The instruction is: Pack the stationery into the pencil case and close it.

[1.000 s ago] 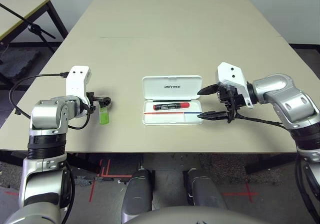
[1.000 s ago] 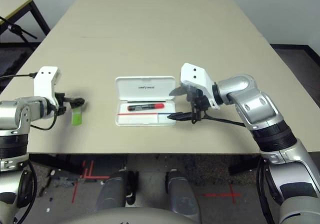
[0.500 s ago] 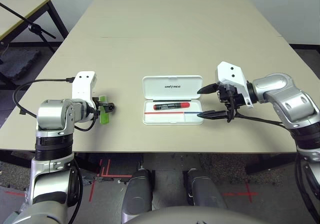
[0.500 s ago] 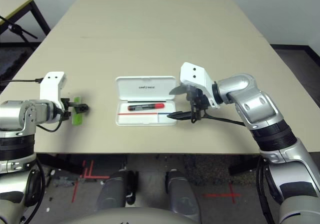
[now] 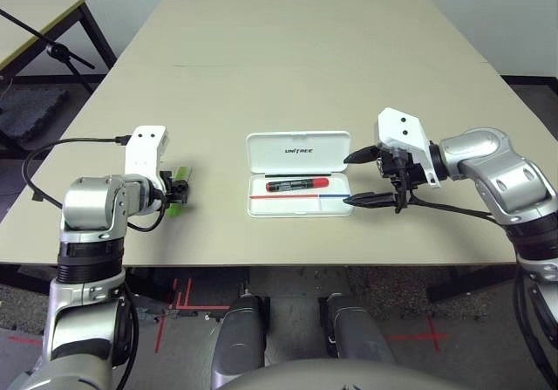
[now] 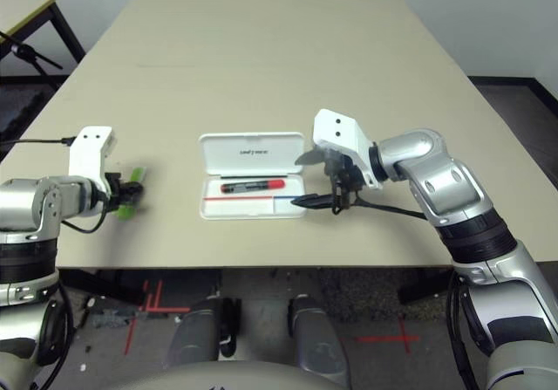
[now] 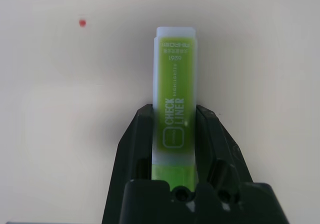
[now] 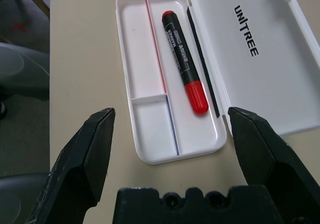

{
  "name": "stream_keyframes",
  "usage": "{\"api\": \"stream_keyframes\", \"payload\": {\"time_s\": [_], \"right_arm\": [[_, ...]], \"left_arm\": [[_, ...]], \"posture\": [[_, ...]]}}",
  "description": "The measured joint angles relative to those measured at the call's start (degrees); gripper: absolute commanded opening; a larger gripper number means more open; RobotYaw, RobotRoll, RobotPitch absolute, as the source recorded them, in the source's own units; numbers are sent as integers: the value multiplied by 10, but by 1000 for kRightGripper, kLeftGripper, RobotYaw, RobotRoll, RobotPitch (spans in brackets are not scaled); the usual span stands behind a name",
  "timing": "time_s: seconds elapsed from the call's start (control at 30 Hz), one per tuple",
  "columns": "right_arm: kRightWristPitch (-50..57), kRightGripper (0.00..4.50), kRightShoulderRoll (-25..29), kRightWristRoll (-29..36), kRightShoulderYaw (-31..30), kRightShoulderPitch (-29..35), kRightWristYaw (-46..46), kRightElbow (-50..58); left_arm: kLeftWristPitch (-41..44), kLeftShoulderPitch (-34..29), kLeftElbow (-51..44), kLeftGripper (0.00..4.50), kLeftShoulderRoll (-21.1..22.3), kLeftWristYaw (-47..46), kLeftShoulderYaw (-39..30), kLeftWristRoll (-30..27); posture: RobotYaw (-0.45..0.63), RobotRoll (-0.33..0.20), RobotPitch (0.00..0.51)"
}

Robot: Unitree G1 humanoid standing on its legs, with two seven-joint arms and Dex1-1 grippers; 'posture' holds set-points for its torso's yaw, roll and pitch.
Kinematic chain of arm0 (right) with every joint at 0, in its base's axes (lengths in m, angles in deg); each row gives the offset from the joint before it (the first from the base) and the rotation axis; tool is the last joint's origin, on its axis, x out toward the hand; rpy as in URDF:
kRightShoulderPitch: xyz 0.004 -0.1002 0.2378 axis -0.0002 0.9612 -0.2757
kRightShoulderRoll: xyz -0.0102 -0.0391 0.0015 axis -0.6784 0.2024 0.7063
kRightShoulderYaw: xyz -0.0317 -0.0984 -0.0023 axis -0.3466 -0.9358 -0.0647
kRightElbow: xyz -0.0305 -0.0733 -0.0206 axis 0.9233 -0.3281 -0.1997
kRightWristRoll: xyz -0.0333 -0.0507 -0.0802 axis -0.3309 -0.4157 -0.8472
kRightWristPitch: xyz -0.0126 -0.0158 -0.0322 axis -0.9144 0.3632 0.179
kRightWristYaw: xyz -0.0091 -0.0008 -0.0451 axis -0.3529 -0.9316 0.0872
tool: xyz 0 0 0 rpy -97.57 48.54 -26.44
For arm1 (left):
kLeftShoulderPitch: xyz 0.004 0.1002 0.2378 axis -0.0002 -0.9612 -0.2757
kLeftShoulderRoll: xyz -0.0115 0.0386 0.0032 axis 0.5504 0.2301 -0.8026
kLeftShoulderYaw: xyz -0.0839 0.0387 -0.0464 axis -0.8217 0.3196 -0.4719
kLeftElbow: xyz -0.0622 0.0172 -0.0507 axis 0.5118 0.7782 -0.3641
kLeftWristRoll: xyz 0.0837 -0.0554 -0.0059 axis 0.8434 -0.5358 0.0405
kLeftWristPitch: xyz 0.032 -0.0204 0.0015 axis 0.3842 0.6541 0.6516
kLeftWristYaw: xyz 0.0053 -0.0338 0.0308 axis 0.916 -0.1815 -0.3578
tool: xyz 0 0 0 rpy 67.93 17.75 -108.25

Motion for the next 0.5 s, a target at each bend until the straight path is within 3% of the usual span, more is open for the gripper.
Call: {"api": "stream_keyframes", "payload": {"time_s": [0.17, 0.3, 0.5], "right_arm": [[-1, 4500, -3, -7, -2, -6, 0, -3], [-3, 4500, -4, -10, -3, -10, 0, -6], [-9, 4500, -4, -13, -4, -12, -2, -22]], "left_arm": [[-184, -41, -8, 1068, 90, 134, 44, -1], [-303, -72, -22, 1068, 135, 239, 53, -5], [-388, -90, -52, 1068, 182, 350, 63, -8]], "posture": [[-15, 0, 94], [-12, 0, 93], [-8, 0, 91]]}}
